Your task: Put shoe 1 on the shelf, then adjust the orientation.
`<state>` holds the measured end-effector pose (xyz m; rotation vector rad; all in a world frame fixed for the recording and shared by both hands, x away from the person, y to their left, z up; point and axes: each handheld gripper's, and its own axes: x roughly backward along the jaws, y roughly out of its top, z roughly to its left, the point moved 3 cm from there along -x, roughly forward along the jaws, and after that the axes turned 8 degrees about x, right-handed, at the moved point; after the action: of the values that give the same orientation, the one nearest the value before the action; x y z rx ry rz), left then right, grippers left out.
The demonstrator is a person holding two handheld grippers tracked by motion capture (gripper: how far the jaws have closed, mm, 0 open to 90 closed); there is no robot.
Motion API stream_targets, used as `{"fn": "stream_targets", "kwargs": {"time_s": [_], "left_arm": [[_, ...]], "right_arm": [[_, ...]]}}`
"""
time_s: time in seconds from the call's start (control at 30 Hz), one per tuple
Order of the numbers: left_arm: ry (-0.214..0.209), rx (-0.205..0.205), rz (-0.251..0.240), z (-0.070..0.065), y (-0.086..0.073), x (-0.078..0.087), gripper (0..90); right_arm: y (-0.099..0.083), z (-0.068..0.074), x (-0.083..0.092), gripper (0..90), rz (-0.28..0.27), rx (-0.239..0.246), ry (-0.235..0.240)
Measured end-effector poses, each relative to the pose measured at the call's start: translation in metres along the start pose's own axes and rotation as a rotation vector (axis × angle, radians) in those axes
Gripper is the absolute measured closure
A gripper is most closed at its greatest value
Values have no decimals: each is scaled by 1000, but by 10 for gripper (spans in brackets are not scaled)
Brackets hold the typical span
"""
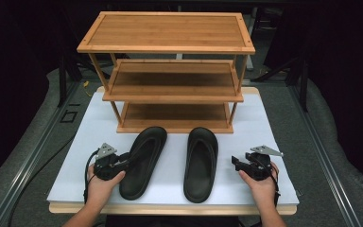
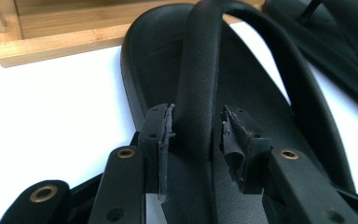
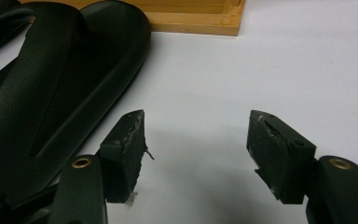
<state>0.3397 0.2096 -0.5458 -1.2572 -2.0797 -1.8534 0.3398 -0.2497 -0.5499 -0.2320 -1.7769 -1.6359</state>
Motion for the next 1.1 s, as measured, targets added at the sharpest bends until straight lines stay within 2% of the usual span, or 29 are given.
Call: {"fn": "stream_targets", "kwargs": {"time_s": [0.07, 0.13, 0.4, 0.53, 0.63, 0.77, 0.93, 1.1], "left_arm": [[7, -13, 3, 0, 0, 0, 625], [30, -36, 12, 0, 0, 1, 690], [21, -27, 26, 2, 4, 4, 747], [26, -24, 4, 5, 9, 9, 769], [17, 1, -12, 9, 11, 13, 795], [22, 11, -27, 14, 13, 17, 820], [37, 6, -52, 16, 16, 22, 826], [29, 4, -96, 16, 22, 31, 828]], "right_arm": [[0, 0, 1, 369, 3, 0, -3], [0, 0, 0, 370, 2, -6, -1], [-1, 0, -1, 372, 12, -7, -5], [-1, -1, -1, 372, 9, -12, 1], [-1, -1, -1, 373, 12, -13, 5], [-1, -2, -1, 373, 12, -17, 8], [-1, -3, -1, 373, 14, -25, 6], [-1, -4, -1, 373, 12, -31, 9]]}}
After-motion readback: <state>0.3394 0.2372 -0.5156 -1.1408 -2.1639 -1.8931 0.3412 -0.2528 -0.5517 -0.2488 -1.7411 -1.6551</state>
